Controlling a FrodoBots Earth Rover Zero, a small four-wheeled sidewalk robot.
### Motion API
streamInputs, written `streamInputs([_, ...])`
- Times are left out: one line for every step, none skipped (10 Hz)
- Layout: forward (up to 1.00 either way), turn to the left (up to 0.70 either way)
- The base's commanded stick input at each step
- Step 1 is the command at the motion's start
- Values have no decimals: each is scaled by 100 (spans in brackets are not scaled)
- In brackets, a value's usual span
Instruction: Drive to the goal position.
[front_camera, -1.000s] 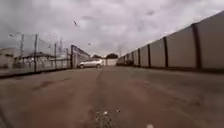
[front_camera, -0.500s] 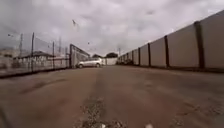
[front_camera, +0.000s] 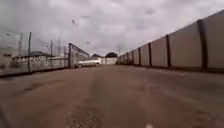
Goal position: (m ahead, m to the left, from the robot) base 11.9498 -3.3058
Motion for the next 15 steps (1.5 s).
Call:
streamInputs([60, -13])
streamInputs([60, -15])
streamInputs([60, -13])
streamInputs([60, -6])
streamInputs([60, -2])
streamInputs([60, 0])
streamInputs([60, 0])
streamInputs([60, 0])
streamInputs([60, 0])
streamInputs([60, 0])
streamInputs([60, 0])
streamInputs([60, 0])
streamInputs([60, -5])
streamInputs([60, -10])
streamInputs([60, -14])
